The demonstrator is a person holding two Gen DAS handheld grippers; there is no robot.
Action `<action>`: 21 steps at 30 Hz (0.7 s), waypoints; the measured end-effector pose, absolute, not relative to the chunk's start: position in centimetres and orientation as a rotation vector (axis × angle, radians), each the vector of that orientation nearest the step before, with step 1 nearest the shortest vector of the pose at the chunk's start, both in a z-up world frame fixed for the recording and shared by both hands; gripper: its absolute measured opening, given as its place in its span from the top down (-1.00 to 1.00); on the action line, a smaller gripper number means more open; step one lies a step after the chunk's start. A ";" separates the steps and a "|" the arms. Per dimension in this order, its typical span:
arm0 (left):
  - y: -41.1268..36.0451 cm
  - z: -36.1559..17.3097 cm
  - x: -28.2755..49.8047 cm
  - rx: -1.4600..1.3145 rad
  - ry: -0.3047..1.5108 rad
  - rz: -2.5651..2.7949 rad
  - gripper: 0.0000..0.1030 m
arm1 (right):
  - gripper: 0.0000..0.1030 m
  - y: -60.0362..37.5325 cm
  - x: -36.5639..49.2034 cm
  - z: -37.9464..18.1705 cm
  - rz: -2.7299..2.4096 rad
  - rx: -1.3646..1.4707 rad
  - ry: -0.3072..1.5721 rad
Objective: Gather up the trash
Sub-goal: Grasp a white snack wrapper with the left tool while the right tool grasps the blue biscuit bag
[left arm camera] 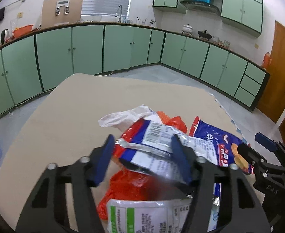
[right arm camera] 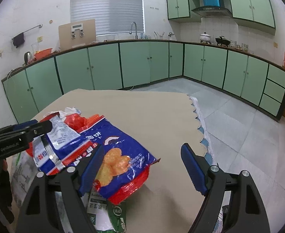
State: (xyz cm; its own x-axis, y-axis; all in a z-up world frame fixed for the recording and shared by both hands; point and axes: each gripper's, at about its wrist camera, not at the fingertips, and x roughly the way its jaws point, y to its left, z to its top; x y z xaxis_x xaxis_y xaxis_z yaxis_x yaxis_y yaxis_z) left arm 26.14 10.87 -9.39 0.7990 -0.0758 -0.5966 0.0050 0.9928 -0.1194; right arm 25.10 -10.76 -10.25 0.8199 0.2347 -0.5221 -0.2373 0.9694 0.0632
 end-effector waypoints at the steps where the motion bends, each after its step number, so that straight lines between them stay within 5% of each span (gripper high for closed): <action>1: 10.6 -9.4 26.0 -0.106 0.640 -0.038 0.21 | -0.54 -10.8 25.1 -10.3 0.253 -0.004 0.557; 5: 10.4 -9.5 25.3 -0.107 0.630 -0.024 0.92 | -0.54 -10.8 25.0 -10.4 0.258 0.001 0.564; 21: 10.6 -9.8 23.2 -0.115 0.612 -0.022 1.00 | -0.63 -10.6 25.9 -12.1 0.320 0.036 0.693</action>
